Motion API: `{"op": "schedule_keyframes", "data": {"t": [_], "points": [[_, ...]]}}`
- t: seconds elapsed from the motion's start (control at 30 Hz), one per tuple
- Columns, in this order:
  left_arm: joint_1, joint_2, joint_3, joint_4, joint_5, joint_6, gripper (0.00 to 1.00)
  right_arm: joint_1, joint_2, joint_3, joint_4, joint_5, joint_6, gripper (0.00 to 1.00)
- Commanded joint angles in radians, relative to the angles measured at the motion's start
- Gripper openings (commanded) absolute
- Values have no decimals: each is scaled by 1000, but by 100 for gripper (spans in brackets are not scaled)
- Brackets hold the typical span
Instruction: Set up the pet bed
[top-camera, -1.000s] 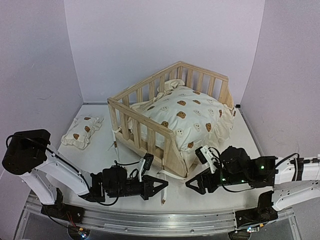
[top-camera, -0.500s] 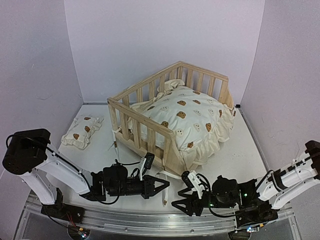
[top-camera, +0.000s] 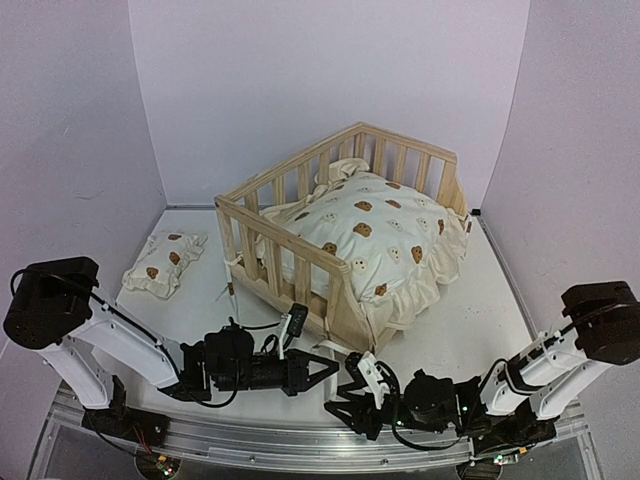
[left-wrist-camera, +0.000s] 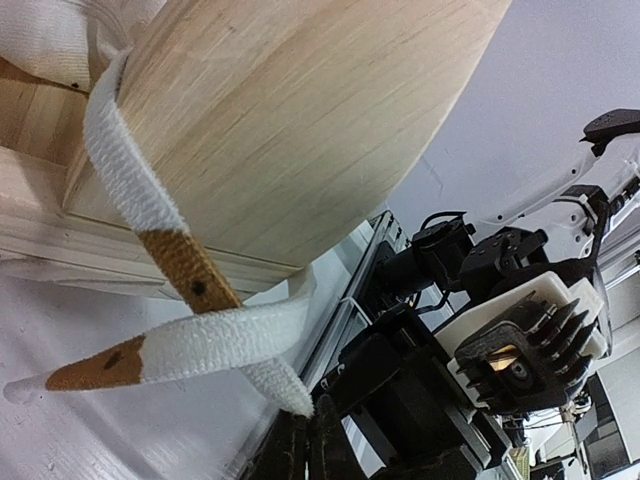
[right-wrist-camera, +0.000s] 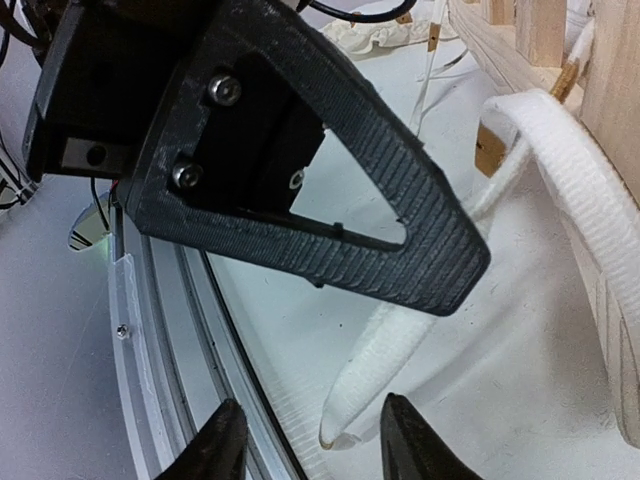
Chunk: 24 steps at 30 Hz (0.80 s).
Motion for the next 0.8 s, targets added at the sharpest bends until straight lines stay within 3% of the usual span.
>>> {"op": "schedule_keyframes", "data": {"t": [0.0,0.1,0.13,0.27,0.43,0.53,0.73,0.77], "points": [[9,-57,-5,66,18,-1,0,31,2,0,163,144,27,36],[10,-61,-9,67,23,1,0,31,0,-25,209,185,43,22],[10,-59,-7,67,26,1,0,31,0,-24,210,197,47,10],[12,-54,-12,68,25,9,1,31,-31,-29,180,228,85,0],[14,-105,-68,51,-1,61,24,31,-181,10,-191,232,193,0],[12,-166,-82,-6,-8,121,32,31,-256,36,-383,213,217,0],[-9,-266,-75,-110,-97,367,45,30,-335,71,-516,191,171,0],[-18,-277,-74,-110,-109,451,58,30,-340,81,-529,184,161,0]]}}
